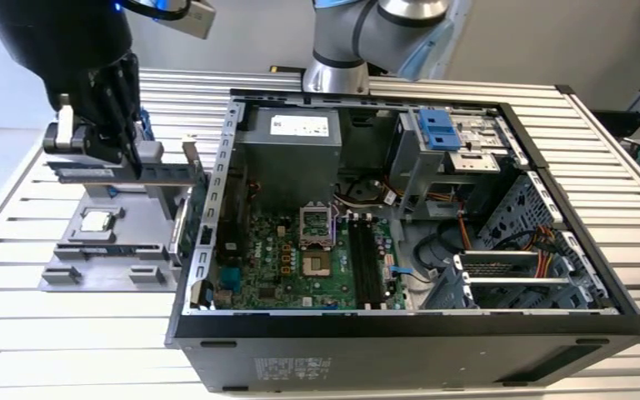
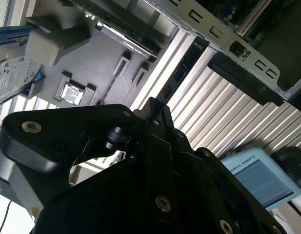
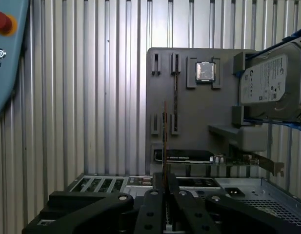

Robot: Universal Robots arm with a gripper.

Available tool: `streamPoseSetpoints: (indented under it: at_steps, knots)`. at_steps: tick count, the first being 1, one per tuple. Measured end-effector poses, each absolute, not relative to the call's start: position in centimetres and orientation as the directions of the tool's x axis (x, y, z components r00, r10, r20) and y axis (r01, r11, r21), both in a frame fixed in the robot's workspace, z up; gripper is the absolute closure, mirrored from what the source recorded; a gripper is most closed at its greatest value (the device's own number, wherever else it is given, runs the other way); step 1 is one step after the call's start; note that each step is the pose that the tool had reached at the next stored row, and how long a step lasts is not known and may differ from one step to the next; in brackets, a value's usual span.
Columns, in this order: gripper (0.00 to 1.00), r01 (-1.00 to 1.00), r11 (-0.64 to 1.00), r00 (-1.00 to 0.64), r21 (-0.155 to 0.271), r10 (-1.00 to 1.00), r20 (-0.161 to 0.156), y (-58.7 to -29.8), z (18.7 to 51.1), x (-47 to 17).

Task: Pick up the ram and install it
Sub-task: 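Pick up the ram and move it above insertion slot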

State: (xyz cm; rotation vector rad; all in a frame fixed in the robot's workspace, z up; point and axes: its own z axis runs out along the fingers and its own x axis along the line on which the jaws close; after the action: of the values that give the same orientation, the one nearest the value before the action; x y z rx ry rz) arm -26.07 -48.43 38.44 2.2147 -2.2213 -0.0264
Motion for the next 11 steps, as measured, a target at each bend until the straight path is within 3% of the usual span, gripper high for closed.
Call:
streamPoseSetpoints:
  at_steps: [11]
  knots:
    - [1.0, -1.0, 0.003, -0.003, 0.015, -1.0, -0.008, -48.4, 38.4, -24.5]
